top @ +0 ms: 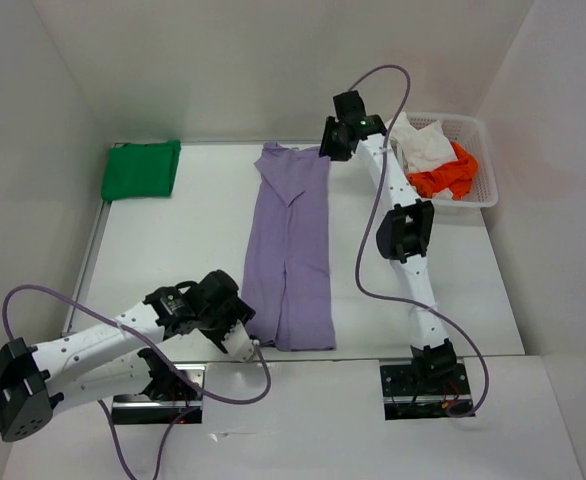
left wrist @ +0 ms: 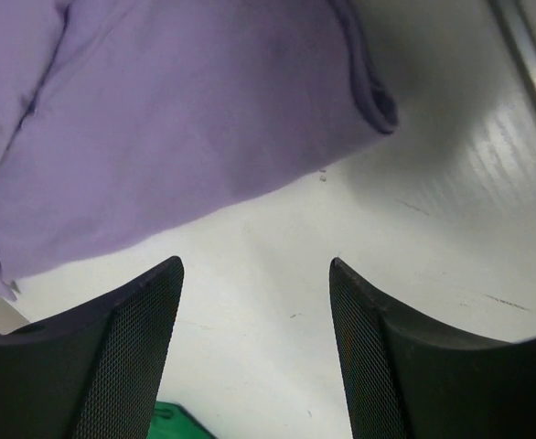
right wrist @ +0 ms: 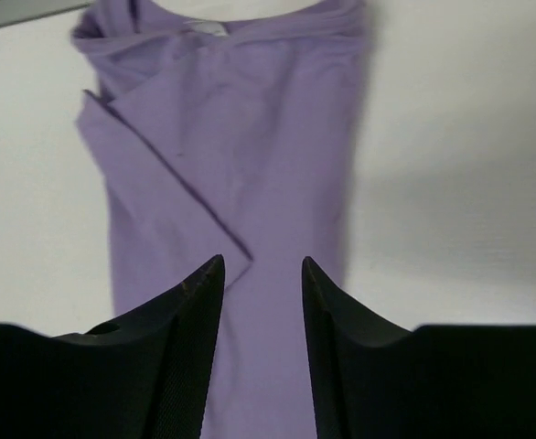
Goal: Fold and stack the t-shirts
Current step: Rotate the tshirt 90 degrees
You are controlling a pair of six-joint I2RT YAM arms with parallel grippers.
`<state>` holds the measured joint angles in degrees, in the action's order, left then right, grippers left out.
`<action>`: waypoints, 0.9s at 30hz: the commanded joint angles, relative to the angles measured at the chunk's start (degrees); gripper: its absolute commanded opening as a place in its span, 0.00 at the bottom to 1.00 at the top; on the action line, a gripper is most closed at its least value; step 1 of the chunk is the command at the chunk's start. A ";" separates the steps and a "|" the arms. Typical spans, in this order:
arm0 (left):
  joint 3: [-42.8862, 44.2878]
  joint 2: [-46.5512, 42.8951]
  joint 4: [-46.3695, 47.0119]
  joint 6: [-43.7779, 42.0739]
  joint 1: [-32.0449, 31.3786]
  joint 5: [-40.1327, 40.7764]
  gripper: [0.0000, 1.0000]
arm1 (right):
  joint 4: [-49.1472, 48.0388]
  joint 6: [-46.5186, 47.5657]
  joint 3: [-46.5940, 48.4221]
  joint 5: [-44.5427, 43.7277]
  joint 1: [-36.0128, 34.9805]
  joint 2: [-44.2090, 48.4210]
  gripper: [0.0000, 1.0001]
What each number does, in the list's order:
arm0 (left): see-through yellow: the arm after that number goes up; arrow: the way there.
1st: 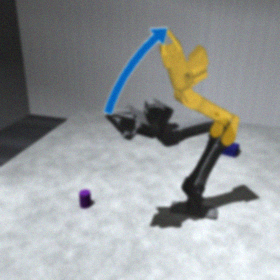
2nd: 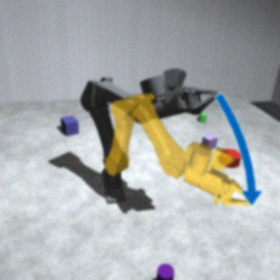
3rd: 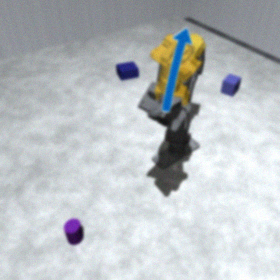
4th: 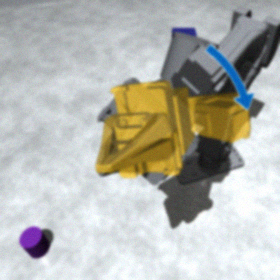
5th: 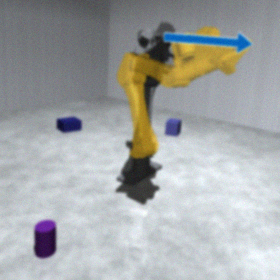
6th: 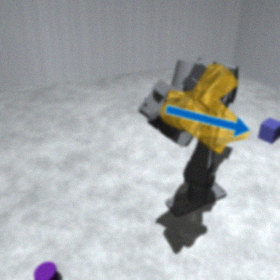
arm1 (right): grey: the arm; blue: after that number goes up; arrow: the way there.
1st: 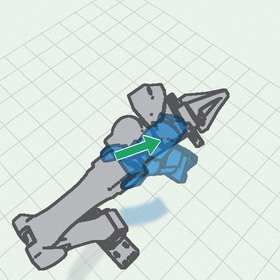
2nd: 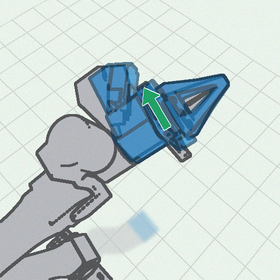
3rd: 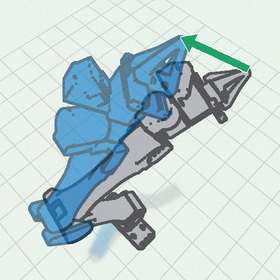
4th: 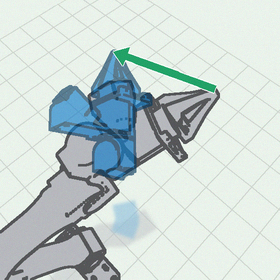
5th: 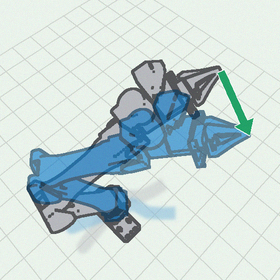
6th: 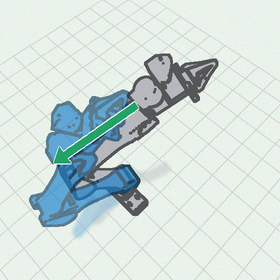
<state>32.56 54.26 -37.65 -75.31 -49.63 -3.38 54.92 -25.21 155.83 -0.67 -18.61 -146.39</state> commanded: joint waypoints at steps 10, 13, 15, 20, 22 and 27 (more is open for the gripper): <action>18.49 24.02 6.63 17.91 20.96 -12.69 0.72 | 1.33 2.62 8.79 9.72 -3.19 -13.57 0.40; 19.48 25.54 6.71 17.92 23.61 -14.55 0.72 | 1.33 2.10 9.41 9.72 -3.19 -15.07 0.39; 19.48 25.54 6.71 18.44 23.61 -15.17 0.72 | 1.94 2.10 9.41 9.72 -3.19 -15.68 0.39; 19.48 26.07 7.24 18.97 24.22 -15.17 0.72 | 3.80 2.10 10.64 4.98 -4.42 -13.94 0.39; 18.95 26.07 7.77 18.97 24.23 -15.17 0.72 | 3.80 1.57 10.64 5.58 -4.42 -13.93 0.39; 18.43 26.07 8.38 18.97 24.23 -15.17 0.72 | 3.27 1.57 10.64 6.81 -4.94 -15.16 0.41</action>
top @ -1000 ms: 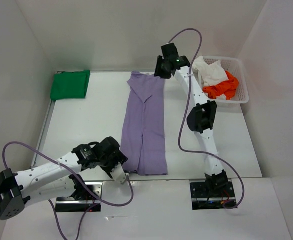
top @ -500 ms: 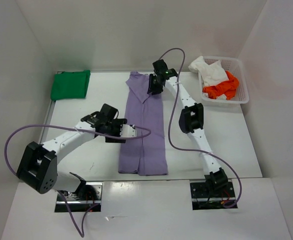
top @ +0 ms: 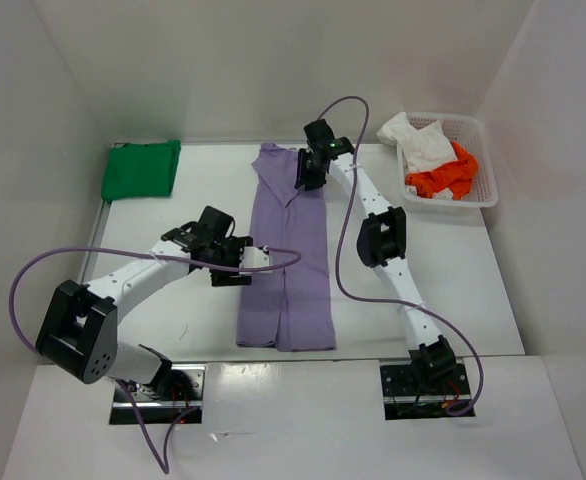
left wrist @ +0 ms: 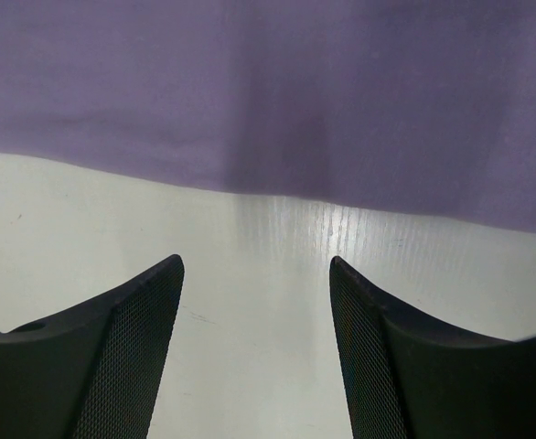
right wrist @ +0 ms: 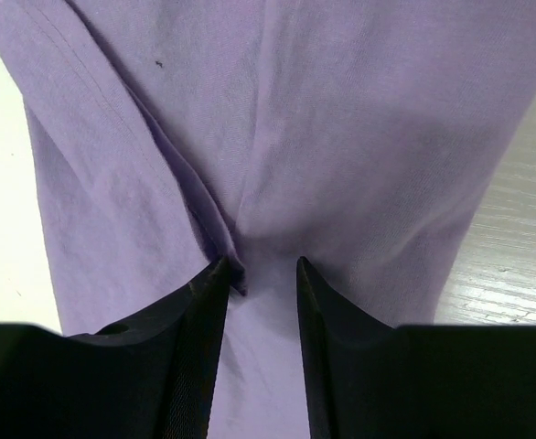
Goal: Fold and stack the t-shirts
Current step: Rotate the tshirt 90 degrees
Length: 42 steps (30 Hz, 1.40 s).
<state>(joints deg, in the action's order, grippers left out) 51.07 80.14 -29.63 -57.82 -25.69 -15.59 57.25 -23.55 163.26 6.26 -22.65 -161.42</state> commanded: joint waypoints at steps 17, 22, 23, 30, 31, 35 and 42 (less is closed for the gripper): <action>-0.62 -0.33 0.89 -0.19 0.29 -2.42 0.72 | 2.95 -1.23 5.31 -2.92 -1.52 0.94 0.43; -1.15 -0.33 0.89 -0.19 0.29 -2.42 0.72 | 1.90 -1.23 5.84 -2.39 -1.52 -1.96 0.45; -1.15 -0.33 0.89 -0.19 0.29 -2.42 0.72 | 1.90 -1.23 5.84 -1.79 -1.52 -1.96 0.45; -1.15 -0.33 0.89 -0.19 0.29 -2.42 0.72 | 0.67 -1.23 4.35 2.44 -1.52 -4.51 0.40; -1.15 -0.33 0.89 -0.19 0.29 -2.42 0.72 | 0.67 -1.23 4.35 2.44 -1.52 -5.12 0.38; -1.15 -0.33 0.36 -0.19 0.29 -2.42 0.73 | 0.67 -1.23 5.05 2.44 -1.52 -5.66 0.31; -1.15 -0.33 -0.17 -0.19 0.29 -2.95 0.73 | 3.03 -1.23 6.19 -1.95 -1.52 -2.23 0.15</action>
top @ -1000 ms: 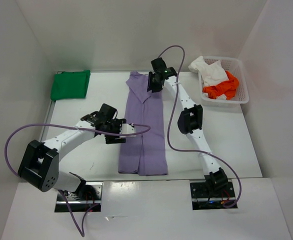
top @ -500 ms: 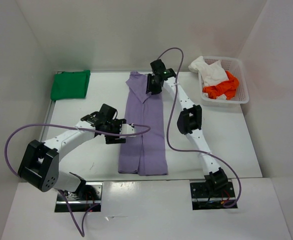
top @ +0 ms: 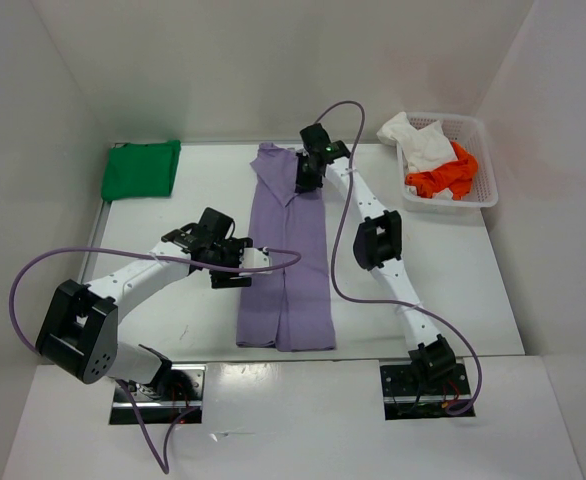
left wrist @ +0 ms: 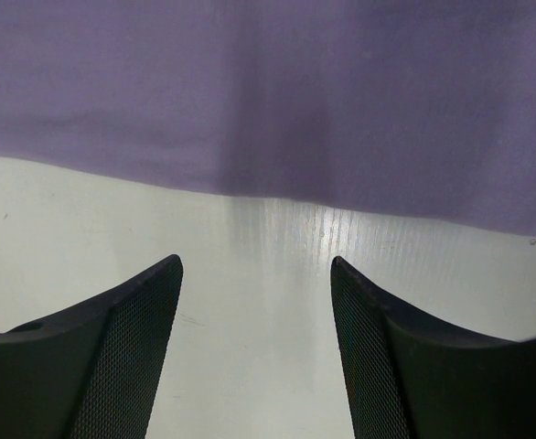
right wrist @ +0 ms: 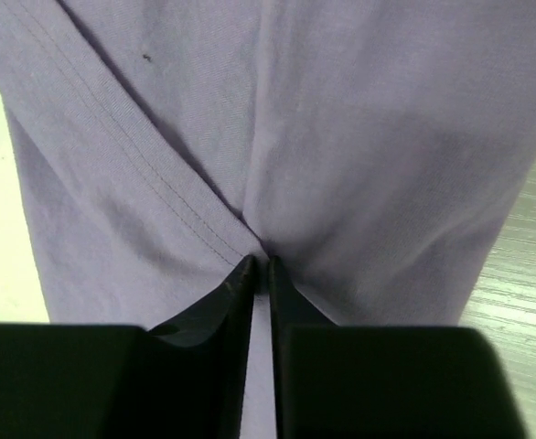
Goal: Fold and stack the t-shirts
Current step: Rotate the tshirt 90 degrees
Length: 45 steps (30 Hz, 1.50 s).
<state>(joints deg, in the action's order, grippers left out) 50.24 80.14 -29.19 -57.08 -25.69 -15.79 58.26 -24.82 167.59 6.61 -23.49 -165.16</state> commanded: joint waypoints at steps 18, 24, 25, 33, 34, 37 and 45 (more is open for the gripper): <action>-1.37 -1.92 -0.60 -1.98 0.29 -2.75 0.73 | 6.86 -1.81 -1.12 -11.62 -3.32 12.41 0.07; -1.90 -2.97 -0.60 -1.98 0.29 -2.23 0.73 | 10.03 -2.43 -6.74 -15.92 -3.85 14.43 0.04; -1.90 -2.97 -0.60 -2.51 0.29 -2.23 0.73 | 10.03 -2.43 -8.75 -16.45 -3.85 14.43 0.03; -2.43 -2.97 -0.60 -2.51 0.29 -2.23 0.73 | 10.65 -1.90 -14.39 -14.09 -4.99 14.96 0.07; -2.95 -2.97 -0.60 -2.51 0.29 -2.23 0.73 | 10.65 -1.90 -14.39 -13.47 -5.51 14.96 0.09; -2.95 -3.50 -0.60 -2.51 0.29 -2.23 0.73 | 9.95 -1.12 -14.39 -12.15 -5.52 14.96 0.22; -3.48 -3.50 0.62 -2.51 0.29 -1.70 0.73 | 9.77 -1.11 -10.36 -13.99 -1.39 18.64 0.35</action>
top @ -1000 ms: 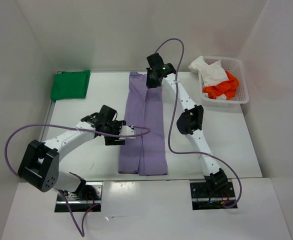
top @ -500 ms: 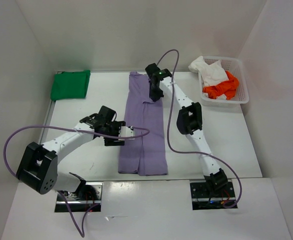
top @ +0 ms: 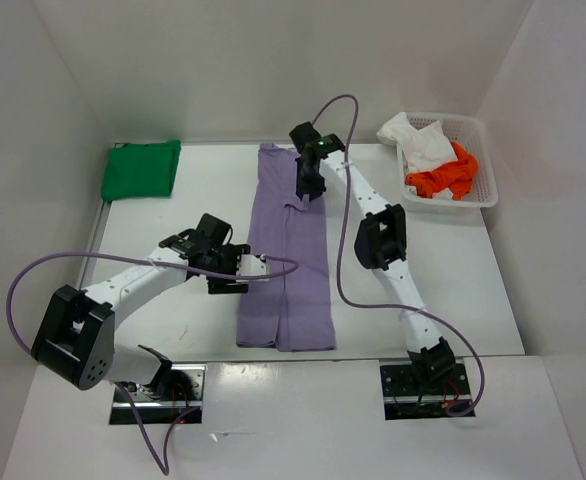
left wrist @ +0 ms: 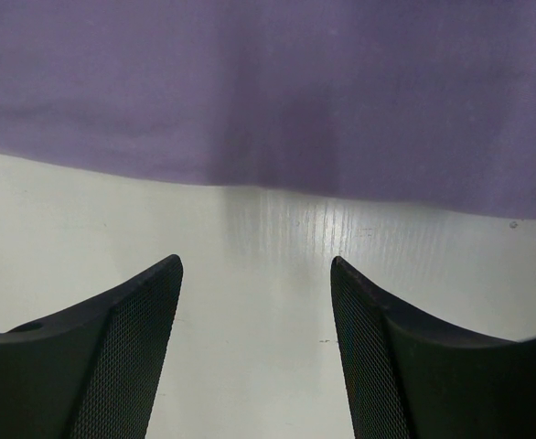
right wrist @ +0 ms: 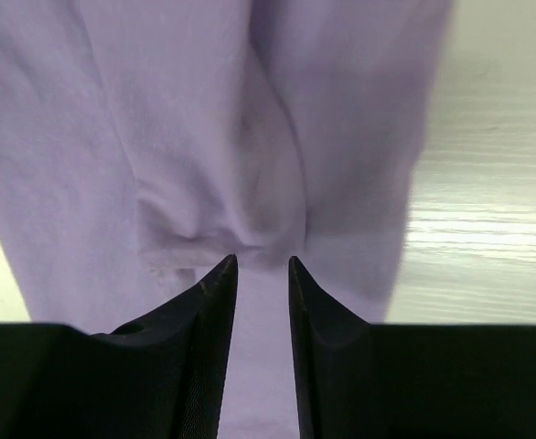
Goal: Fold and stack the t-shirts
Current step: Rotate the tshirt 90 degrees
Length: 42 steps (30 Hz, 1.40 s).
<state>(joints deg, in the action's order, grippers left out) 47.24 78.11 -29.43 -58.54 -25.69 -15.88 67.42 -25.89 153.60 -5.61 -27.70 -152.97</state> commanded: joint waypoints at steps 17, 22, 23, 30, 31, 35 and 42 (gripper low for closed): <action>0.04 -0.41 -0.36 -2.54 -0.23 -1.00 0.78 | -7.20 -1.26 26.04 14.04 5.99 -10.06 0.14; 0.66 0.12 -0.89 -1.92 -0.76 -1.00 0.78 | -11.96 -2.41 26.14 18.44 6.61 -14.28 0.24; 0.66 0.12 -0.89 -1.92 -0.76 -1.00 0.78 | -11.96 -2.41 26.14 18.44 6.61 -14.81 0.24; 0.66 0.64 -0.89 -1.92 -0.76 -1.00 0.78 | -9.68 -2.41 26.14 12.74 6.61 -17.45 0.06; 0.66 0.64 -0.89 -1.92 -0.76 -1.00 0.78 | -9.67 -2.93 26.14 10.46 7.13 -17.45 0.06; 0.66 0.64 -0.89 -1.92 -0.76 -1.00 0.78 | -8.97 -2.94 26.14 9.21 8.54 -16.66 0.06; 0.66 0.64 -0.36 -1.92 -0.76 -0.47 0.79 | -8.97 -1.80 26.14 11.85 8.54 -12.72 0.07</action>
<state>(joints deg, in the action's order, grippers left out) 47.18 78.59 -29.58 -59.99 -26.24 -15.25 58.74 -28.86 177.45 7.73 -19.90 -170.56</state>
